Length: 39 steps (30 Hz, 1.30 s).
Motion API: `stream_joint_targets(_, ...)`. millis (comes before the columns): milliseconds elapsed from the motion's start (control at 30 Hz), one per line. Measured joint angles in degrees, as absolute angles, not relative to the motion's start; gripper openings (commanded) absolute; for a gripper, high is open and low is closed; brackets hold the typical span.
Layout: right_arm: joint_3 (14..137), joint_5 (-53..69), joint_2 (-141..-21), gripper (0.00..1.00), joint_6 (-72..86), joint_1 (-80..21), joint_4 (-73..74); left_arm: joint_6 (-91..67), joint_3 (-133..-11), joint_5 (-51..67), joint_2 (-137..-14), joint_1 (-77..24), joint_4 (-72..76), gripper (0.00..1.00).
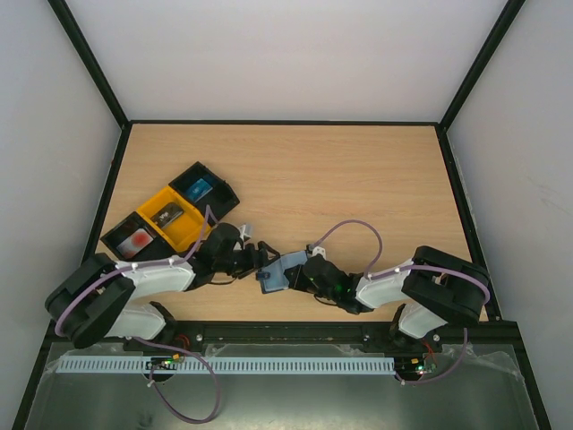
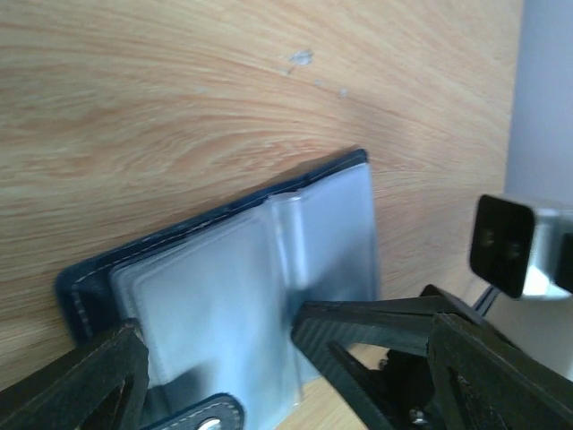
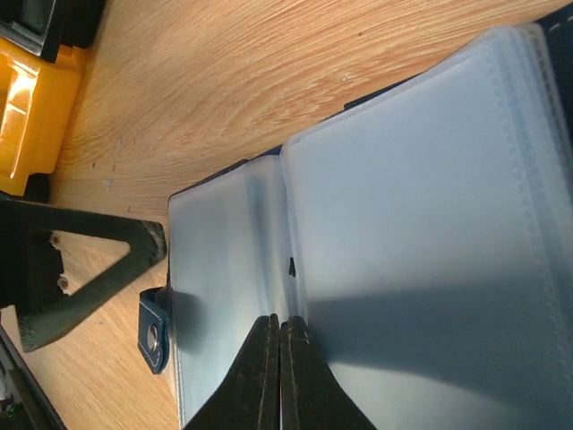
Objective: Take the credit cards out of the card holder
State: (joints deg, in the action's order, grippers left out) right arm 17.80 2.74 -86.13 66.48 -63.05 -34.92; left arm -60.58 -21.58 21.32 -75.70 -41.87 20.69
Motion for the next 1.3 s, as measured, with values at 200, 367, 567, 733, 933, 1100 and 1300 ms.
stream_joint_targets(200, 17.78, 2.79, -86.15, 0.02, 66.92, -63.05, -35.20, -59.42, -21.58, 21.39, -77.08, -41.85, 18.81, 0.86)
stream_joint_targets(367, 17.78, 2.81, -86.21, 0.02, 66.96, -63.05, -35.42, -59.11, -21.58, 21.47, -77.38, -41.87, 19.09, 0.86)
stream_joint_targets(567, 17.78, 2.85, -86.72, 0.02, 67.13, -63.05, -36.01, -59.13, -21.61, 21.56, -77.47, -41.87, 19.29, 0.86)
stream_joint_targets(733, 17.78, 3.01, -86.98, 0.02, 67.35, -63.11, -36.45, -60.12, -21.61, 21.19, -74.56, -42.13, 18.04, 0.86)
stream_joint_targets(933, 17.78, 3.01, -87.09, 0.02, 67.44, -63.13, -36.60, -61.82, -21.61, 20.14, -69.65, -44.16, 17.08, 0.88)
stream_joint_targets(1100, 17.78, 3.01, -87.18, 0.02, 67.81, -63.13, -36.75, -64.69, -21.56, 17.82, -67.51, -48.07, 15.88, 0.90)
stream_joint_targets(1300, 17.72, 3.01, -87.66, 0.02, 68.23, -63.13, -37.21, -68.62, -20.78, 15.62, -67.29, -51.35, 15.90, 0.91)
